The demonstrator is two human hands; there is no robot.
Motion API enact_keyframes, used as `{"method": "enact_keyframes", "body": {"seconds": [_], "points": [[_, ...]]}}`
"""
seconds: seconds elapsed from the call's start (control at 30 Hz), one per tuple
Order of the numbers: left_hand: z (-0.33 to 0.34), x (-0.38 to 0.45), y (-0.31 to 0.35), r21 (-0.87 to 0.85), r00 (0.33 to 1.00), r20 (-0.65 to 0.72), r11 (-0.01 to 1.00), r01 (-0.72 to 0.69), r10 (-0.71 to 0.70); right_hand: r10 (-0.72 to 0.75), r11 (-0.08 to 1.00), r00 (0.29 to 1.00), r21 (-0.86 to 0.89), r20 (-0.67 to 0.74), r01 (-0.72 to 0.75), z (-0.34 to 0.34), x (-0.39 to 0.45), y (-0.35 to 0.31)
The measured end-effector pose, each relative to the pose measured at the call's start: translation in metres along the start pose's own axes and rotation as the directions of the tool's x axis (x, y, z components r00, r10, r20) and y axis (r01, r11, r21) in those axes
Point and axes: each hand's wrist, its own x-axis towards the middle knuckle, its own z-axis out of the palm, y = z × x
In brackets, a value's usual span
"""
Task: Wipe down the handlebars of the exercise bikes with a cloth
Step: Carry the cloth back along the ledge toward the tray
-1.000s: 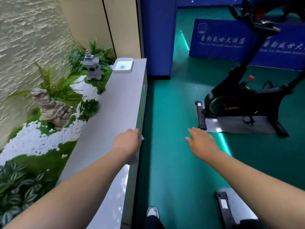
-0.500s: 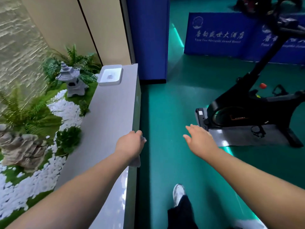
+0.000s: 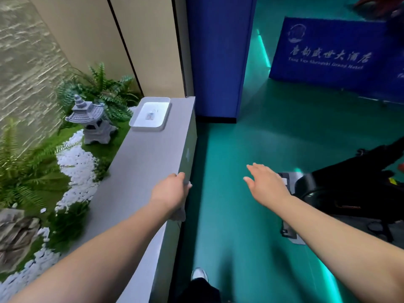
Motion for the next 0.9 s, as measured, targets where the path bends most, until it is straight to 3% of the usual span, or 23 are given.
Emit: {"method": "enact_keyframes", "body": {"seconds": [0.63,0.8,0.9], "points": [[-0.058,0.330,-0.045,-0.091,0.991,-0.062,0.990,0.112,-0.117,-0.153,0.988,0.988,-0.023,0.020,0.153,-0.051,0.354,-0.027],[-0.069,0.393,-0.044,-0.143,0.966,0.048,0.955,0.260,-0.256,-0.261,0.963,0.964,-0.062,0.054,0.264,-0.058,0.458,-0.024],[-0.072,0.435,-0.041,-0.223,0.937,0.003,0.913,0.342,-0.350,-0.353,0.929,0.933,-0.092,0.073,0.359,-0.069,0.526,-0.025]]}}
